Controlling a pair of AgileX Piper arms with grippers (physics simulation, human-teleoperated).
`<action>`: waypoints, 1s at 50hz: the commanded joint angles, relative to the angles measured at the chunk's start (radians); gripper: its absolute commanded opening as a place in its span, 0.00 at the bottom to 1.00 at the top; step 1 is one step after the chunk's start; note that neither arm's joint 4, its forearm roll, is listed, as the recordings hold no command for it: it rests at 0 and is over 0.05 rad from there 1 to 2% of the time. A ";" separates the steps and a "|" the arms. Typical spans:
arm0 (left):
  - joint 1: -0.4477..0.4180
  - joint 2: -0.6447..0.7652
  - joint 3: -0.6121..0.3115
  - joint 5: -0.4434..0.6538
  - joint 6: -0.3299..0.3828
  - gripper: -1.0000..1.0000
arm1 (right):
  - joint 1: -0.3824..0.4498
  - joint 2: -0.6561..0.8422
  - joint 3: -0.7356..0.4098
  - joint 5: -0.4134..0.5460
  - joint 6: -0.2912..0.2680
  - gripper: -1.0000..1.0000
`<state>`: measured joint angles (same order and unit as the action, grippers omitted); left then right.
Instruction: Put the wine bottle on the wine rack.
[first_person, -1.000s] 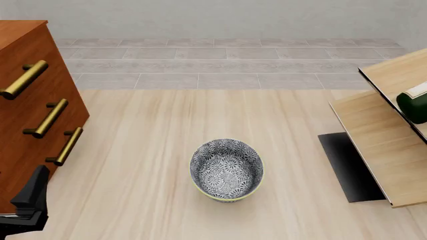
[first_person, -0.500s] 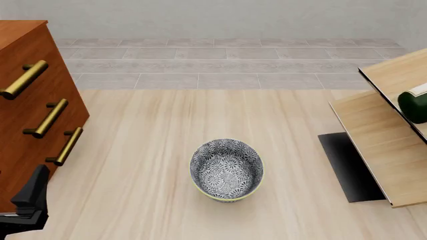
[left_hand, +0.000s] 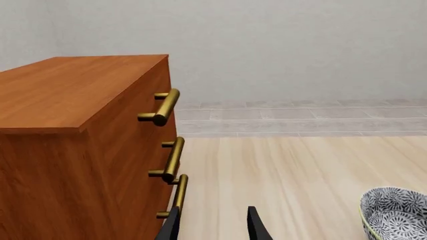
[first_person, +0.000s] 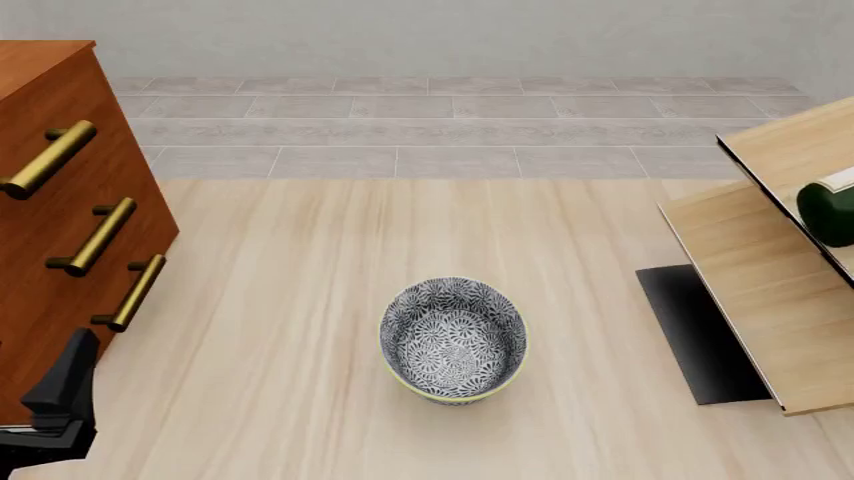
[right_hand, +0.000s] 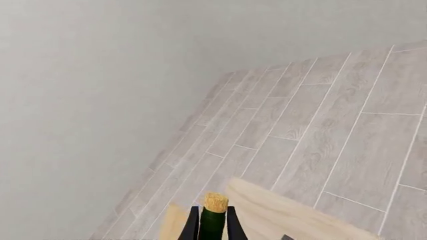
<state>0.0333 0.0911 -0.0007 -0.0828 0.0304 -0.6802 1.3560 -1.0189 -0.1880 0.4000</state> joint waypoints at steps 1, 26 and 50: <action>0.002 0.000 0.000 -0.001 -0.002 1.00 | -0.002 0.021 0.024 0.008 -0.001 0.00; 0.003 -0.019 0.000 0.021 -0.001 1.00 | -0.016 0.046 0.026 -0.012 -0.002 0.00; 0.003 -0.033 0.000 0.035 -0.002 1.00 | -0.020 0.023 0.025 -0.001 0.006 1.00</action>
<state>0.0359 0.0641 -0.0005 -0.0532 0.0289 -0.7014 1.3838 -0.9990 -0.1922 0.4038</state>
